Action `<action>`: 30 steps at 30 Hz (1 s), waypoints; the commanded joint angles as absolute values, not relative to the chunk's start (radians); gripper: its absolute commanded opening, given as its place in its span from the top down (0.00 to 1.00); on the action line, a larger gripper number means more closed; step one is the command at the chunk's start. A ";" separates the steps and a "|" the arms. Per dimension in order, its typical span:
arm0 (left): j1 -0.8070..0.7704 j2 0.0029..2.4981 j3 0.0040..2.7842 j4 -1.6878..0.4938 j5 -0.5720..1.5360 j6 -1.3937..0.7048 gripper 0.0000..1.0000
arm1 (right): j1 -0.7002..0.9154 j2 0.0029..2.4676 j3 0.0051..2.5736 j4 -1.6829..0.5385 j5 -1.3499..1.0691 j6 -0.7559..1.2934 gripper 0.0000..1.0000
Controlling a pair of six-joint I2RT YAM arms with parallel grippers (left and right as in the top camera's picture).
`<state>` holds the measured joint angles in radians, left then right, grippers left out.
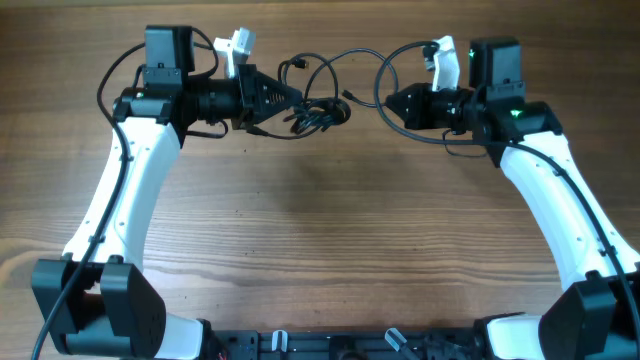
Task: Untangle cables
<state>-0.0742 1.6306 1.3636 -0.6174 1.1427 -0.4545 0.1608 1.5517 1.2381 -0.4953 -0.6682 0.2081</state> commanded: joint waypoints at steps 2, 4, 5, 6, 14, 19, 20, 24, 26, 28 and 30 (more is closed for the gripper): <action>-0.077 1.615 1.379 -0.646 1.112 -0.348 0.96 | 0.164 1.491 1.253 -0.480 -0.840 0.083 0.96; -0.077 1.615 1.379 -0.645 1.104 -0.369 0.96 | 0.164 1.485 1.253 -0.485 -0.761 0.148 0.93; -0.077 1.615 1.379 -0.645 1.102 -0.386 0.96 | 0.164 1.485 1.253 -0.482 -0.748 0.151 0.96; -0.077 1.615 1.379 -0.645 1.102 -0.385 0.96 | 0.164 1.485 1.253 -0.475 -0.754 0.138 0.96; -0.076 1.615 1.379 -0.671 0.992 -0.448 0.96 | 0.164 1.457 1.257 -0.452 -0.784 0.185 0.96; -0.077 1.615 1.378 -0.783 0.991 -0.167 0.96 | 0.164 1.389 1.257 -0.418 -0.748 0.194 0.96; -0.077 1.615 1.378 -0.816 1.000 -0.102 0.96 | 0.164 1.383 1.257 -0.418 -0.717 0.181 0.95; -0.077 1.615 1.378 -0.931 1.093 0.139 0.96 | 0.165 1.398 1.256 -0.419 -0.595 0.187 0.96; -0.077 1.615 1.378 -0.963 1.120 0.197 0.96 | 0.166 1.419 1.256 -0.404 -0.583 0.200 0.96; -0.077 1.615 1.378 -0.972 1.140 0.203 0.96 | 0.167 1.439 1.256 -0.392 -0.584 0.230 0.96; -0.077 1.615 1.378 -0.973 1.161 0.204 0.96 | 0.184 1.480 1.256 -0.385 -0.583 0.260 0.96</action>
